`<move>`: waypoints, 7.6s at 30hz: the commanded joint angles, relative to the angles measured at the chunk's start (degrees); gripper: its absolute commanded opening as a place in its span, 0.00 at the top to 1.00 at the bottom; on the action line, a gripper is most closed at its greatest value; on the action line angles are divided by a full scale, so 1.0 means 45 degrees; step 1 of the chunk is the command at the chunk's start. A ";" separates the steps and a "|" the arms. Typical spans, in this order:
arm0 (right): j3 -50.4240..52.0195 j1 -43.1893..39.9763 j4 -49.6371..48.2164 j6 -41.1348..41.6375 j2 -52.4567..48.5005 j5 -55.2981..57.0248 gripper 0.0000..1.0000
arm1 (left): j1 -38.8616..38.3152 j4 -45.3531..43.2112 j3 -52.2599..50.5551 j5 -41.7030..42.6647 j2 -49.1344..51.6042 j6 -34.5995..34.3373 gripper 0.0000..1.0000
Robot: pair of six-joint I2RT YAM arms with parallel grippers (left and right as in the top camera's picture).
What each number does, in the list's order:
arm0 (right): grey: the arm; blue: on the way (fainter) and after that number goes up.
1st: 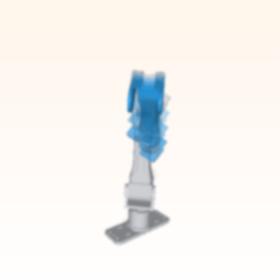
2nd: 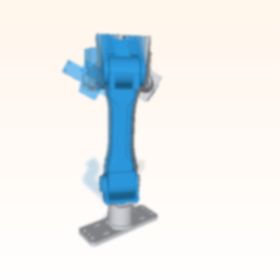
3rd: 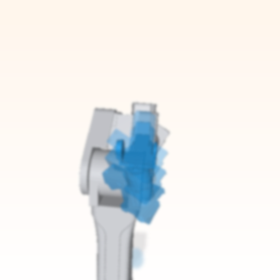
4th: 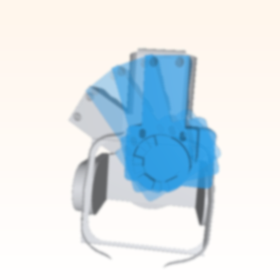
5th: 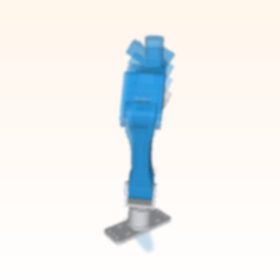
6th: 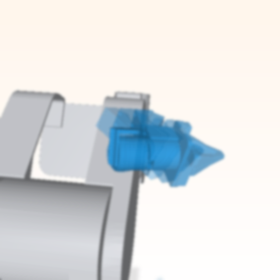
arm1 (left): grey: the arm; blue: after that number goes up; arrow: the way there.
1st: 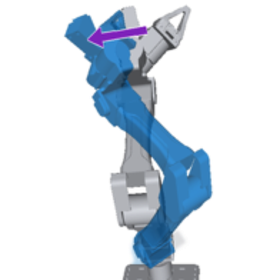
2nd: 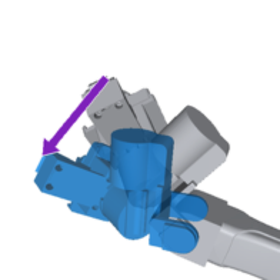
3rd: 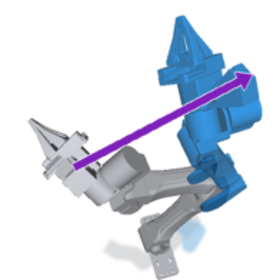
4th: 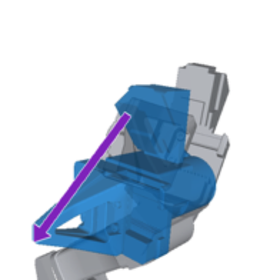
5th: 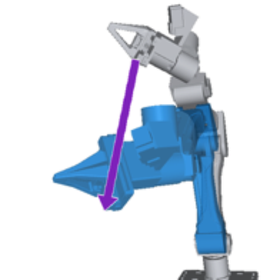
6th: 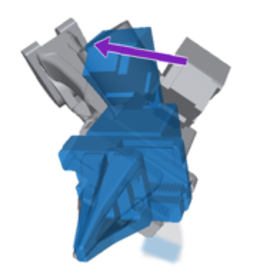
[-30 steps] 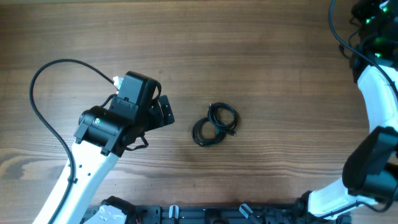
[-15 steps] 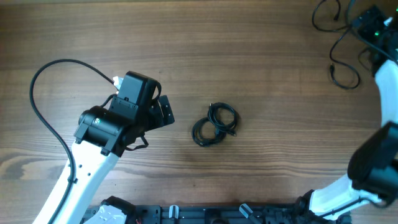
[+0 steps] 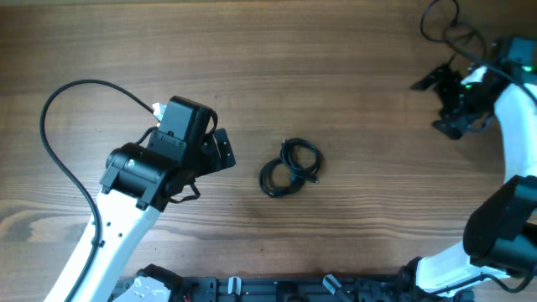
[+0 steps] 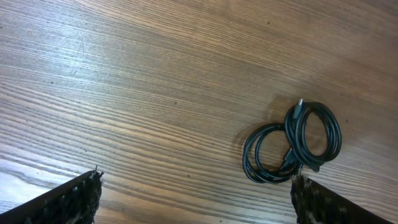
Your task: Untangle cables
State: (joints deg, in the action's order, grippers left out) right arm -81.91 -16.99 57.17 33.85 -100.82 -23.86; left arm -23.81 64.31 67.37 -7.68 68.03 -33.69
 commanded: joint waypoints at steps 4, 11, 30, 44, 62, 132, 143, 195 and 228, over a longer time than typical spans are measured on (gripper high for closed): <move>0.0209 0.1919 -0.0466 0.0160 -0.0049 -0.0316 0.00 | 0.0068 0.0005 0.0029 -0.0170 0.0000 0.0107 0.00; 0.0209 0.2681 -0.1447 0.0199 -0.0049 -0.0316 0.00 | 0.0068 0.0005 0.0029 -0.0170 0.0000 0.0107 0.00; 0.0223 0.3235 -0.0491 0.1826 -0.0413 0.6586 0.00 | 0.0068 0.0005 0.0029 -0.0170 0.0000 0.0107 0.00; 0.0223 -0.2273 -0.2603 0.0141 -0.1549 0.7028 0.00 | 0.0068 0.0005 0.0029 -0.0170 0.0000 0.0107 0.00; -0.0835 -0.2385 -0.5042 -0.1146 -0.4731 0.5994 0.61 | 0.0068 0.0005 0.0029 -0.0170 0.0000 0.0107 0.00; -0.4148 -0.1258 -0.4435 -0.0019 -0.3672 0.4687 0.00 | 0.0068 0.0005 0.0029 -0.0170 0.0000 0.0102 0.00; -0.4104 -0.3264 -0.5076 0.0141 -0.5299 0.6455 0.00 | 0.0068 0.0005 0.0029 -0.0170 0.0000 0.0107 0.00; -0.8378 0.2919 0.6790 -0.3483 0.1287 0.0102 0.00 | 0.0068 0.0005 0.0029 -0.0170 0.0000 0.0107 0.00; -0.5435 0.5071 0.5770 -0.1724 0.1020 -0.0151 0.00 | 0.0068 0.0005 0.0029 -0.0170 0.0000 0.0107 0.00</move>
State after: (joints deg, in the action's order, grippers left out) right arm -106.94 5.50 83.29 25.52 -95.90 -23.24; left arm -23.81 64.31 67.37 -7.68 68.03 -33.67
